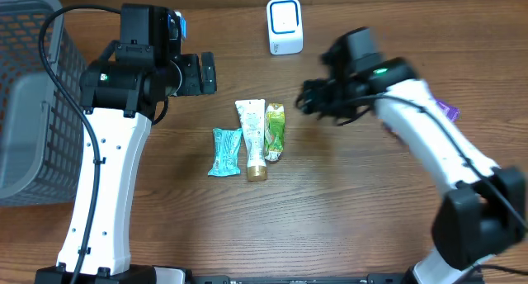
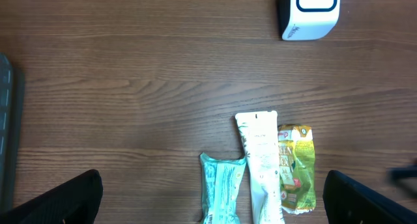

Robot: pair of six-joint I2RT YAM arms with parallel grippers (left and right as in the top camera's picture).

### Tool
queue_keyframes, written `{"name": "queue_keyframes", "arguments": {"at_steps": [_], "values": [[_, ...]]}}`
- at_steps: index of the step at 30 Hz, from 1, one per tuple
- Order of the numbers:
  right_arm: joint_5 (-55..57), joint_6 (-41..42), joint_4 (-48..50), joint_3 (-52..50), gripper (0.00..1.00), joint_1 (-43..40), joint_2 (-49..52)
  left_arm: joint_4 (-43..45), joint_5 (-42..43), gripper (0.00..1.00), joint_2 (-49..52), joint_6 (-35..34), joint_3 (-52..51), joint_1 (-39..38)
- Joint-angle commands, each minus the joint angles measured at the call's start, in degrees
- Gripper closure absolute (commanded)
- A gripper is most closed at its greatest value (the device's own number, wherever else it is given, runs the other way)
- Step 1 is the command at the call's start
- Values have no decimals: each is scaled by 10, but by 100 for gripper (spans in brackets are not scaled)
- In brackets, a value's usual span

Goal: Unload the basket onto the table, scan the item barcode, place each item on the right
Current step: 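Move the right gripper to the green tea pouch and grasp it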

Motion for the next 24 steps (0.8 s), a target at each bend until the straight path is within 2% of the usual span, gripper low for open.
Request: {"name": "queue_keyframes", "arguments": {"at_steps": [1, 8, 14, 24], "values": [[68, 19, 12, -4, 27, 47, 23, 0, -4, 1, 1, 13, -2, 0], [158, 25, 21, -4, 29, 113, 76, 0, -4, 0, 2, 13, -2, 0], [161, 36, 21, -4, 34, 109, 92, 0, -3, 0, 2, 13, -2, 0], [157, 33, 19, -4, 33, 104, 101, 0, -3, 0, 2, 13, -2, 0]]}}
